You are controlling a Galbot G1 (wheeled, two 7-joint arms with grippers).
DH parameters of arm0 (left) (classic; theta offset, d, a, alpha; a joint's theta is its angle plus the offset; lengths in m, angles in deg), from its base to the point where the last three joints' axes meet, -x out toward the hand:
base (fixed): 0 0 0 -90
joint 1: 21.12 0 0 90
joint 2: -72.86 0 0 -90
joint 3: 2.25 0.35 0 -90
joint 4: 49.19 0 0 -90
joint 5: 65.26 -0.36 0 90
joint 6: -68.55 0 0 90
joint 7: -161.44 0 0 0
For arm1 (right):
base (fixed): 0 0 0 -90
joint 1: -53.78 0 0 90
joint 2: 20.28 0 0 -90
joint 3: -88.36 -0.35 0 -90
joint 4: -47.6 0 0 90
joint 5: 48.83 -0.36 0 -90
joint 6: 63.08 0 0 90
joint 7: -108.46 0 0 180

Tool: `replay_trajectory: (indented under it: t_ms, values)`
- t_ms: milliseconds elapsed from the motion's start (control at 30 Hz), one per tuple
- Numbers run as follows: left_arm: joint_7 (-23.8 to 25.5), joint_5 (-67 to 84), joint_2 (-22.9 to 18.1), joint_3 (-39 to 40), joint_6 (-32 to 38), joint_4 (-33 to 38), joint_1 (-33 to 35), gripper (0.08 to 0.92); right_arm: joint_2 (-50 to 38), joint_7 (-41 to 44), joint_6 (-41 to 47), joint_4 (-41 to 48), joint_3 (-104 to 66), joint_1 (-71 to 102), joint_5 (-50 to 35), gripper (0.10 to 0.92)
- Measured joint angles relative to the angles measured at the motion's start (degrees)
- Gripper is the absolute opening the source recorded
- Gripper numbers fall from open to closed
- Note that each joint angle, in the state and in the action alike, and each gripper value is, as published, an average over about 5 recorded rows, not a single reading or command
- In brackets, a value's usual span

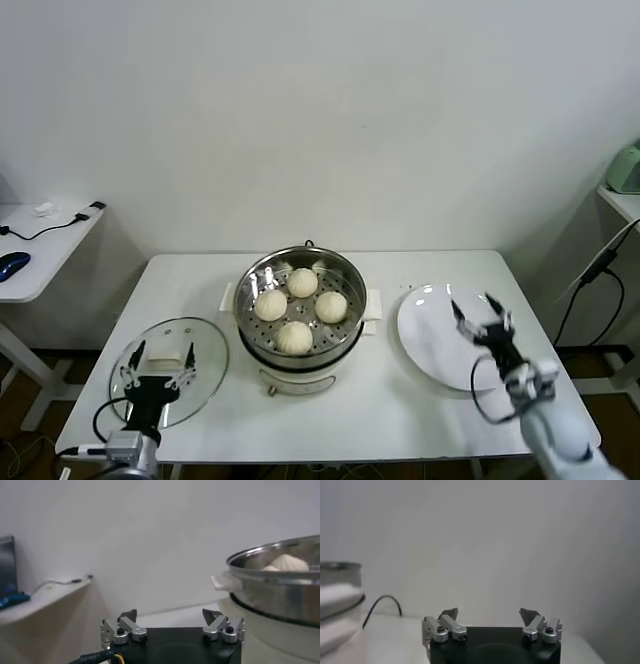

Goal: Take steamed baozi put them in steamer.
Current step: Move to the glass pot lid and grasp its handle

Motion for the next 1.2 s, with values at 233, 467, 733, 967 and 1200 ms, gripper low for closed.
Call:
replay_trajectory:
  t_ms: [233, 467, 733, 967, 1200]
  values:
    - [-5.2, -16.7, 2.5, -1.2, 6.0, -4.5, -0.7, 0.823, 5.9, -1.6, -1.3, -0.2, -2.3, 4.3, 5.0, 0.823]
    - [-10.4, -35.6, 5.0, -1.1, 8.1, -12.0, -1.6, 0.823, 9.5, -3.3, -1.3, -1.7, -3.5, 7.0, 8.6, 0.823]
    - [-15.7, -50.9, 5.8, -0.5, 7.1, -21.7, -3.8, 0.823, 11.7, -5.0, -1.2, -2.4, -4.7, 7.6, 10.7, 0.823]
    - [-18.2, -58.3, 5.9, -0.2, 6.0, -27.2, -5.9, 0.823, 13.1, -5.9, -1.1, -3.0, -5.3, 7.8, 12.1, 0.823]
    - [-19.2, -63.3, 5.8, -0.1, 4.9, -30.1, -8.6, 0.823, 13.9, -6.5, -0.9, -3.4, -5.5, 8.0, 13.1, 0.823]
